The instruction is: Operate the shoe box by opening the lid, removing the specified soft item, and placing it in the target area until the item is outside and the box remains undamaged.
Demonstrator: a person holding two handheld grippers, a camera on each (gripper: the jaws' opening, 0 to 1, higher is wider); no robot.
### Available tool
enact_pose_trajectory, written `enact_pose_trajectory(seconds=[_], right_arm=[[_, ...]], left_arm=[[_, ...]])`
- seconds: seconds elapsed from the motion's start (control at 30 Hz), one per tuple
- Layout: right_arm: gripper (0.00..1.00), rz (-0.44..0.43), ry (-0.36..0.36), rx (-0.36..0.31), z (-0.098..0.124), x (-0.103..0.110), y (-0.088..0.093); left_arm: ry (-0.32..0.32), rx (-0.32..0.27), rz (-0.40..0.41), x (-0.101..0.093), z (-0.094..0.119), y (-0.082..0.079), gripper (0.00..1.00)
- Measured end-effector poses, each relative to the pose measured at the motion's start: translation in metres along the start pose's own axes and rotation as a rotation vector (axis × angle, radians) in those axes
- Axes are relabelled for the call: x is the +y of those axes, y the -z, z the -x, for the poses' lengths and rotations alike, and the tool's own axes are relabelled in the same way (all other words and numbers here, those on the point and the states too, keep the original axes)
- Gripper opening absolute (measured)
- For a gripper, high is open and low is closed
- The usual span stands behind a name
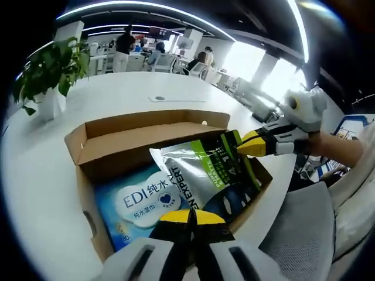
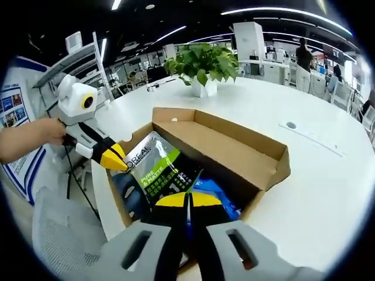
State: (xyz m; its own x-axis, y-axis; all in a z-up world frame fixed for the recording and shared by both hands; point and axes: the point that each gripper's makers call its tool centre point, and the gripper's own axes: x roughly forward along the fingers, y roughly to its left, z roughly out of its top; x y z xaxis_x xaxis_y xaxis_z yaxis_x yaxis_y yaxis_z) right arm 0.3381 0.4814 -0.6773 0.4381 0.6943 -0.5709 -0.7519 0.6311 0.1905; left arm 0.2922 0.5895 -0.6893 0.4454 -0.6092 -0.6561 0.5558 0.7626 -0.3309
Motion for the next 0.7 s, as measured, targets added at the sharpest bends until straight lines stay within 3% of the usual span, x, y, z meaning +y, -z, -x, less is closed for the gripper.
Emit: enact_pose_trajectory(seconds=[0.37,0.7], right_arm=[[0.00,-0.009,0.039,-0.034,0.025,-0.014,-0.012],[0.00,-0.016,0.090,-0.034,0.050,-0.038,-0.011]], left_arm=[[0.015,-0.005,-0.032,-0.020,-0.007,-0.016,0.00],[0.037,-0.002,-0.059,-0.044,-0.028,-0.032,0.00]])
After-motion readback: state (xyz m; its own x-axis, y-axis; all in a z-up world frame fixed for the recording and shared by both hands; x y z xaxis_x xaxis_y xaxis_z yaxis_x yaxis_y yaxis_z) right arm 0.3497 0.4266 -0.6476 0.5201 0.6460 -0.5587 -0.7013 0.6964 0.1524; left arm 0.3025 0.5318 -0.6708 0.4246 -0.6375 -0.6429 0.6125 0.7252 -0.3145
